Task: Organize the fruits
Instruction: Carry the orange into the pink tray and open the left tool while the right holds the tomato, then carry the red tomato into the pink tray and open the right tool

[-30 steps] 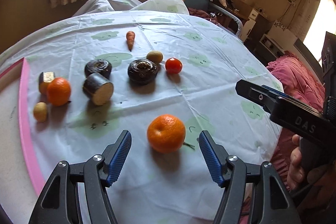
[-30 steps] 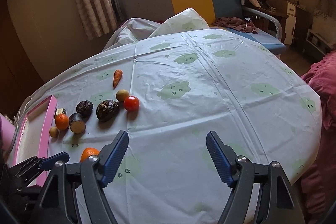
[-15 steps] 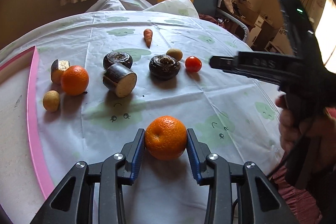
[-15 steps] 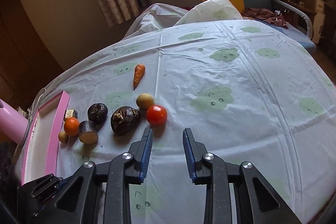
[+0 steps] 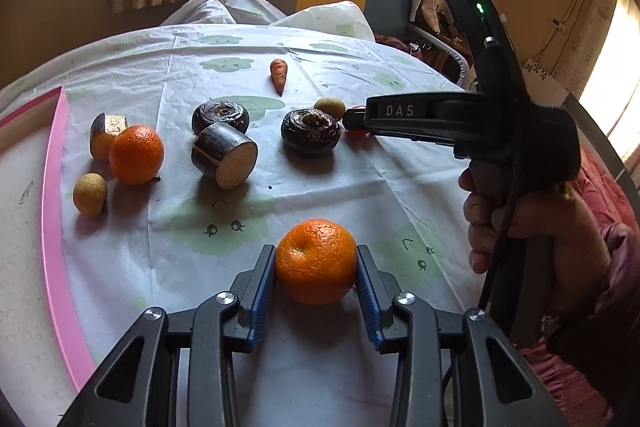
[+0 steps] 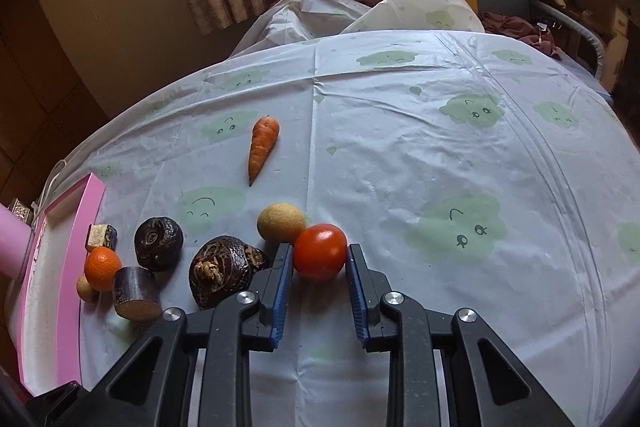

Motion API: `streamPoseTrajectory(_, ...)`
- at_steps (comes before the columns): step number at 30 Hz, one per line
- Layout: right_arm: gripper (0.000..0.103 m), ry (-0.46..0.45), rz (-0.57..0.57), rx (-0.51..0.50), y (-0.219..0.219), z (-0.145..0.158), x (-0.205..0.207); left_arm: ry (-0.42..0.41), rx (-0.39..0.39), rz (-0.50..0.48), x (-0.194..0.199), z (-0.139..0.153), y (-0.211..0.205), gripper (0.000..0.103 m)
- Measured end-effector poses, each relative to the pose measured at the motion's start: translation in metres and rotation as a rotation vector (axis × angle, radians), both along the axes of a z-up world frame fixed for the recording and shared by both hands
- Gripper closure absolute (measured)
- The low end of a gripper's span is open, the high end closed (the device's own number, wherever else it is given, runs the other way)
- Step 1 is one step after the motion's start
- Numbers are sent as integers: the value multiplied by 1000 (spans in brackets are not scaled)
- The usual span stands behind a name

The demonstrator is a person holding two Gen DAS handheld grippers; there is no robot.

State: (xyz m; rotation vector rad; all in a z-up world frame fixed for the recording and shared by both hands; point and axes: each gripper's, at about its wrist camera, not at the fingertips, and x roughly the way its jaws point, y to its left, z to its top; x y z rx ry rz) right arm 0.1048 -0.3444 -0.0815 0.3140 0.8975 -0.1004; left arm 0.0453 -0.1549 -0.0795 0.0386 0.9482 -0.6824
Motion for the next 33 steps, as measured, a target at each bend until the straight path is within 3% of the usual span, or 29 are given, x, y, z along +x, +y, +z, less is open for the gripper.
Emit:
streamPoseTrajectory(3, 76, -11, 6, -21, 1, 0, 0, 24, -27, 21, 4, 8, 12, 65)
streamPoseTrajectory(6, 76, -20, 4, -29, 0, -1, -1, -17, -56, 80, 5, 29, 38, 65)
streamPoseTrajectory(10, 76, -26, -3, -29, -1, -1, -1, -48, -80, 266, 23, 57, 101, 65)
streamPoseTrajectory(13, 76, -22, 1, -38, 0, -1, 0, -54, -14, 446, 49, 57, 153, 65)
streamPoseTrajectory(15, 76, -18, 3, -49, 1, 0, 0, -2, 48, 564, 68, 44, 183, 65)
streamPoseTrajectory(18, 76, -12, 6, -67, 3, 1, 1, 27, 109, 676, 84, 26, 211, 65)
streamPoseTrajectory(22, 76, -2, 11, -86, 5, 3, 1, 47, 139, 724, 92, 16, 221, 60)
streamPoseTrajectory(26, 77, 2, 10, -103, 5, 6, 0, 20, 132, 728, 85, 26, 219, 43)
streamPoseTrajectory(33, 77, -25, 4, -104, 5, 18, -17, -12, 143, 747, 61, 43, 217, 43)
